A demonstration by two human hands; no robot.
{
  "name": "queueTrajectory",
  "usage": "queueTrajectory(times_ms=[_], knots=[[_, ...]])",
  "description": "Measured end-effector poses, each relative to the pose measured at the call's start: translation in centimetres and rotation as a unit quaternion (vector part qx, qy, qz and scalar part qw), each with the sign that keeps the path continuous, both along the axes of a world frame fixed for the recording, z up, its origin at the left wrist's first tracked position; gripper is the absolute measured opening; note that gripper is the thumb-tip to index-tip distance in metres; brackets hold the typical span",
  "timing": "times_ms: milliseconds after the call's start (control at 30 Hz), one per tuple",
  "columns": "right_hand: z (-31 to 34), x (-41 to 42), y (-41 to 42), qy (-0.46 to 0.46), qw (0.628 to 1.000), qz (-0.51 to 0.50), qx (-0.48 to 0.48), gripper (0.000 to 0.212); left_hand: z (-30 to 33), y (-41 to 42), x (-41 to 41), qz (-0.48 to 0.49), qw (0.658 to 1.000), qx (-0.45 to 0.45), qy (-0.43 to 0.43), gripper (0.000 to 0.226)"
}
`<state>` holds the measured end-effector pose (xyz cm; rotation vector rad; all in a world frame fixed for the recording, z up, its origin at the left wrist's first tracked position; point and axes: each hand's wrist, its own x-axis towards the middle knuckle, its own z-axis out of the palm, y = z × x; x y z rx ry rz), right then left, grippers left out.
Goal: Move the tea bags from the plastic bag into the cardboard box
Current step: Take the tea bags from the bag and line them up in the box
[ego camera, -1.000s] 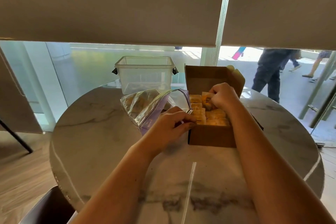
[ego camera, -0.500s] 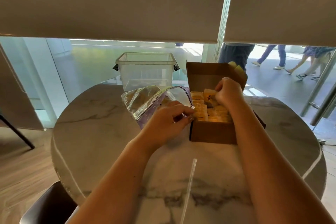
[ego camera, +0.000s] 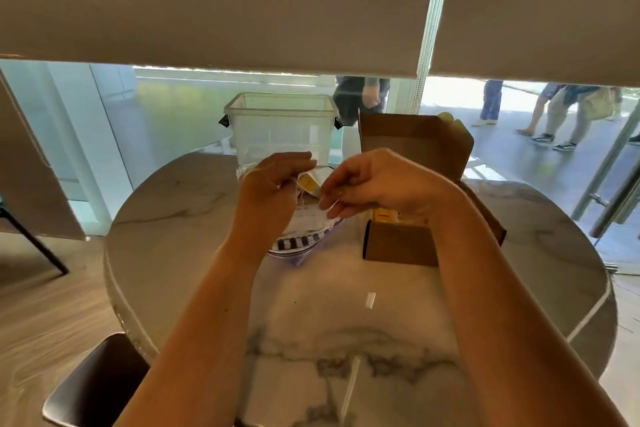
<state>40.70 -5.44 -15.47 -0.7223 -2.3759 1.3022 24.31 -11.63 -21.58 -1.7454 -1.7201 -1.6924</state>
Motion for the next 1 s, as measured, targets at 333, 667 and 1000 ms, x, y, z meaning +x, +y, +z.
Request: queueTrajectory(times_ms=[333,667,1000], knots=[[-5.9,-10.6,2.0,-0.264,0.920,-0.059,0.284,0.048,1.5,-1.0,-0.4,-0.082,0.968,-0.005,-0.236,0.028],[-9.0,-16.4,6.2,-0.275,0.921,-0.145,0.234,0.066,2.9,-0.2,-2.4,-0.080,0.979,-0.025,-0.184,0.024],[-6.7,-11.9,2.9,-0.238,0.924,-0.062,0.293,0.031,2.6,-0.7,-2.6,-0.077,0.983,-0.014,-0.164,0.023]])
